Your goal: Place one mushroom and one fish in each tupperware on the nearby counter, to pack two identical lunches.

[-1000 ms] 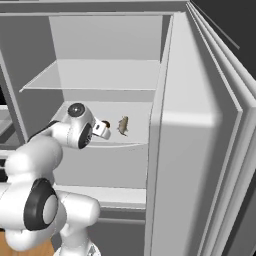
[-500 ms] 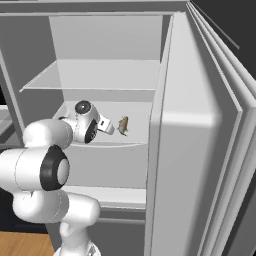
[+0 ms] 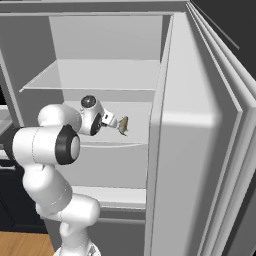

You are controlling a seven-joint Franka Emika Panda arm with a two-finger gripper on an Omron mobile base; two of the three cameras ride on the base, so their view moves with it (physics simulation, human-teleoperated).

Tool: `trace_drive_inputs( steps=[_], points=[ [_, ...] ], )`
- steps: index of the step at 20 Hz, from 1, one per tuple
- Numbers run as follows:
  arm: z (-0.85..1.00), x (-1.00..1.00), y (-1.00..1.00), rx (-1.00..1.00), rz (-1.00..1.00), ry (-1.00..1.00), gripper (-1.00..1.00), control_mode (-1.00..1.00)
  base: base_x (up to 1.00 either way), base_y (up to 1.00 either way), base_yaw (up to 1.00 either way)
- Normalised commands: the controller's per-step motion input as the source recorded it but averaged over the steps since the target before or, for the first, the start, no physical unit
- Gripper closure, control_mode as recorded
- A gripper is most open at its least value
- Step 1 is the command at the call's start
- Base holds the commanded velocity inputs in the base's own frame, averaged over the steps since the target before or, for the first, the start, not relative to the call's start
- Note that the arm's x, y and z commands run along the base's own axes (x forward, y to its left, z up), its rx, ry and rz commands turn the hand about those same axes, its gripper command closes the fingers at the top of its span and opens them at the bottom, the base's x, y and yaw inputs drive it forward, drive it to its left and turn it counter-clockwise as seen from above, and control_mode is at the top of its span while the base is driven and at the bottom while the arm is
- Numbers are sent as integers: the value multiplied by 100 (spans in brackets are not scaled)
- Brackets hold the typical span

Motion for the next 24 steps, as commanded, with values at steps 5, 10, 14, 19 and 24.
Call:
trace_drive_inputs(
  steps=[5,10,14,19,24],
  points=[
    [-36,11,0,0,0,4,-100,-100,0,0,0],
    [-48,0,0,0,0,6,-100,-100,0,0,0],
    [-48,0,0,0,-1,5,100,-100,0,0,0],
    [-53,-6,0,0,-3,5,100,-100,0,0,0],
    [-57,-27,1,0,-3,2,100,-100,0,0,0]
  ],
)
